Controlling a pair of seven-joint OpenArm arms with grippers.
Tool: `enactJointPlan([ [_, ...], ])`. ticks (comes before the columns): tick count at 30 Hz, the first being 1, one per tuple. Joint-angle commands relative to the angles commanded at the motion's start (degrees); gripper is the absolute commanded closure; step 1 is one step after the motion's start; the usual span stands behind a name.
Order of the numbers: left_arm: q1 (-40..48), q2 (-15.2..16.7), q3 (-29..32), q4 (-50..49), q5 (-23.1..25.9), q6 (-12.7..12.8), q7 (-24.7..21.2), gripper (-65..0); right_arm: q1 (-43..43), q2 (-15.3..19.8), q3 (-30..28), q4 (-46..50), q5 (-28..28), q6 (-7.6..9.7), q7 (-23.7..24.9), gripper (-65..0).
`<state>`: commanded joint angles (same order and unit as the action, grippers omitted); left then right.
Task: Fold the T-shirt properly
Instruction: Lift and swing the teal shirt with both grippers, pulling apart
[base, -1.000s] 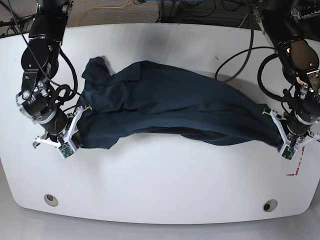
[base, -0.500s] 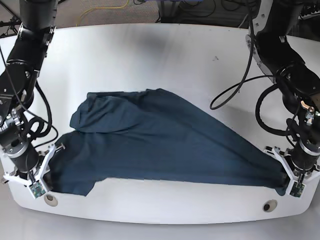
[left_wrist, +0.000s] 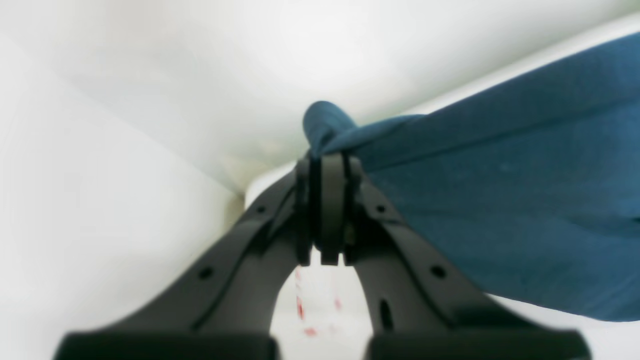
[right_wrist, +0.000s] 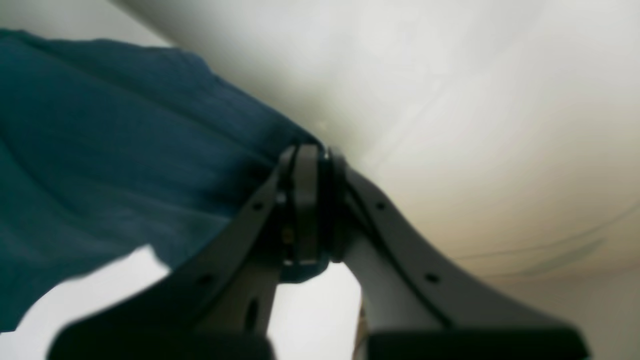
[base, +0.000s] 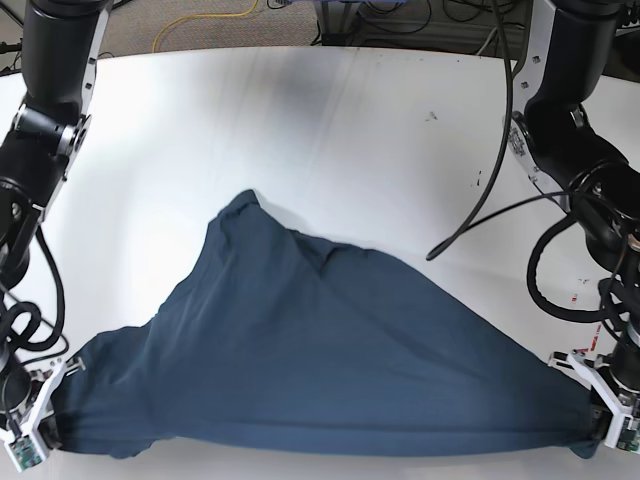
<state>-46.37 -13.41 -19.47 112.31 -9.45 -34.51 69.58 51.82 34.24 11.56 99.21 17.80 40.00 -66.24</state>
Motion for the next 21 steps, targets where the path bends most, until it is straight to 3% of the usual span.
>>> enactJointPlan([
  [6, -6.33, -1.41, 0.0, -0.97, 0.0, 3.34, 0.0, 0.0, 9.32, 2.99, -5.98, -3.6, 0.0, 0.0, 0.0, 0.0],
  [12, -9.05, -3.34, 0.09, -7.82, -0.35, 3.16, -0.18, 0.0, 15.56, 3.34, -10.81, -5.8, 0.0, 0.0, 0.0, 0.0],
  [21, -3.16, -5.27, 0.0, -7.3, -0.44, 3.08, -0.18, 0.0, 11.78, 4.66, -10.9, -3.25, 0.44, 0.0, -1.23, 0.0],
])
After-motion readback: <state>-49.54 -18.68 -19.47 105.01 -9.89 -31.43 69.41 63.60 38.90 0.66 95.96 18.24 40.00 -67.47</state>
